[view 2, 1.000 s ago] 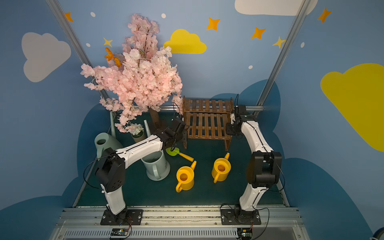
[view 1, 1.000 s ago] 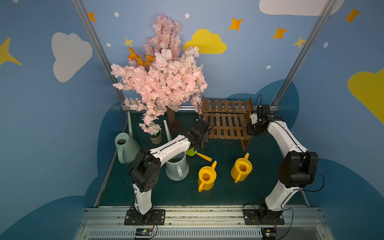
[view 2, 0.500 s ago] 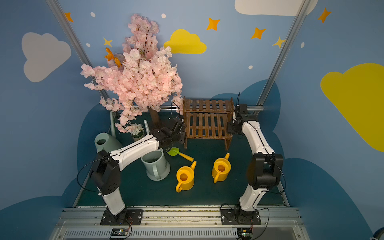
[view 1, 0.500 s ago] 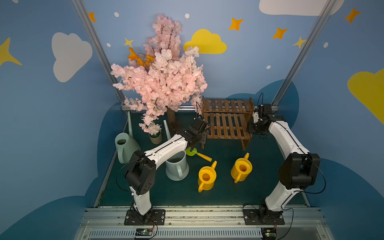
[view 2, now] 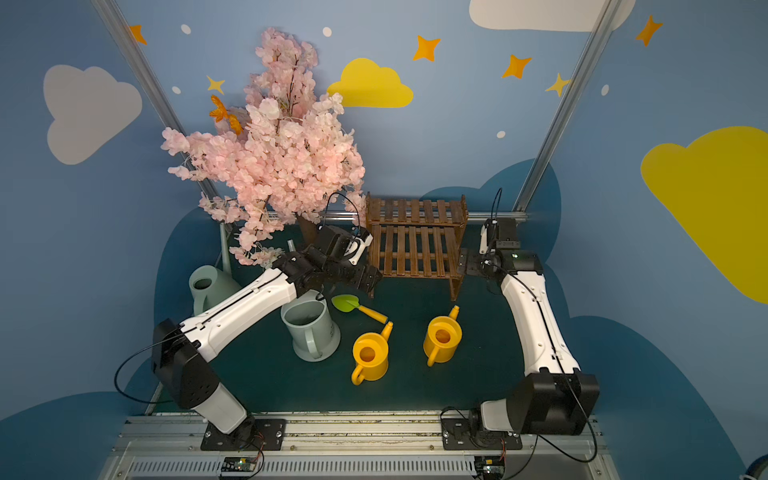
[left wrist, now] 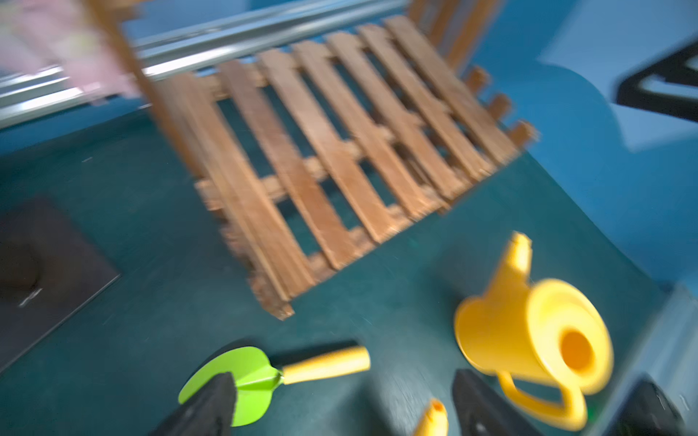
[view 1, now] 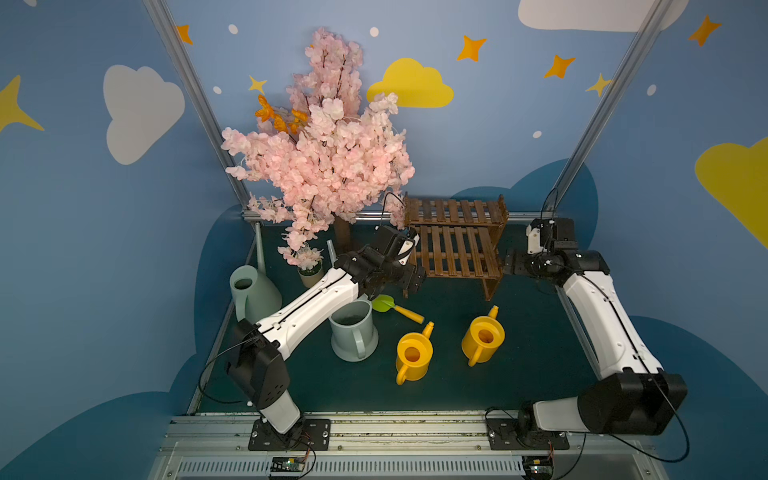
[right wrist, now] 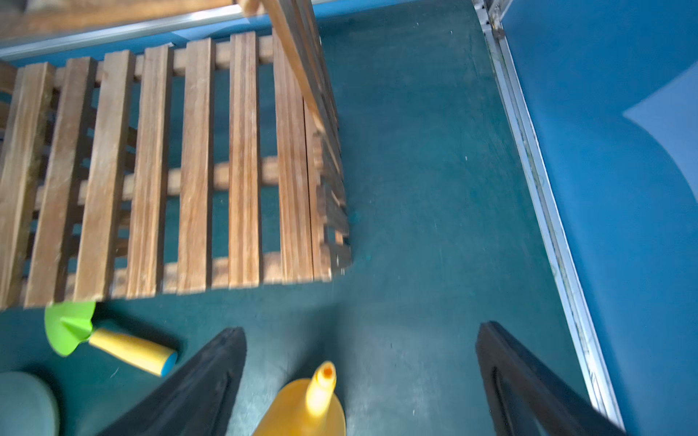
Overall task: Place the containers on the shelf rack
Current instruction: 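Move the shelf to the center of the board, then pick up a container from the center of the board.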
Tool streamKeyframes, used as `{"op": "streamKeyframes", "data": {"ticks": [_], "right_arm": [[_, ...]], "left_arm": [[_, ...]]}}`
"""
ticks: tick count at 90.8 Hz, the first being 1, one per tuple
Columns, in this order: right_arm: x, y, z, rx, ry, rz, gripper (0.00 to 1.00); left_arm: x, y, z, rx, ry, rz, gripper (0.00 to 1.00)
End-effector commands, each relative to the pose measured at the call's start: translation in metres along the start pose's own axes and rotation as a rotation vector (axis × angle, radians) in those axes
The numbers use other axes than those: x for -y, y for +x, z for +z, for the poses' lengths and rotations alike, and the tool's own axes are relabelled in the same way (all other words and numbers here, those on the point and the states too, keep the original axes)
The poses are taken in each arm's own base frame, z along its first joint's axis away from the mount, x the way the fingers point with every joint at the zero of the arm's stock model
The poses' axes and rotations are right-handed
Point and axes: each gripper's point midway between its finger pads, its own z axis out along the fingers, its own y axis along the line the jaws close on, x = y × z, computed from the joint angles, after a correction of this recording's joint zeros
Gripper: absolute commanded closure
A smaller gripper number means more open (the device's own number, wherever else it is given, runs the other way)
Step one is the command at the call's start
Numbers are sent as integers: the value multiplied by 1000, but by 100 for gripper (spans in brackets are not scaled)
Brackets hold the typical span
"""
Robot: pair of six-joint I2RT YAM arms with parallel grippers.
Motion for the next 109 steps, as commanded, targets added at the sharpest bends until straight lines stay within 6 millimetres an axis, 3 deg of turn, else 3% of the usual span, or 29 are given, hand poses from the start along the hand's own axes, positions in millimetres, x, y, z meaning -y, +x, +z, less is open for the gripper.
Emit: {"op": "streamKeyframes", "data": {"ticks": [1, 22, 41, 73, 84, 109], "right_arm": [[-6, 37, -33, -18, -23, 22, 2], [-8, 131, -82, -116, 126, 87, 2], [-9, 165, -104, 2, 237, 127, 2], [-90, 191, -64, 11, 235, 73, 2], [-94, 205, -50, -7, 253, 96, 6], [-87, 231, -33, -24, 258, 182, 13]], "left_arm": [[49, 18, -27, -50, 249, 111, 0], [80, 35, -42, -47, 337, 184, 0], [78, 37, -40, -37, 317, 191, 0], [48, 41, -42, -2, 275, 63, 0], [35, 44, -46, 15, 258, 26, 0], [28, 56, -46, 5, 233, 20, 0]]}}
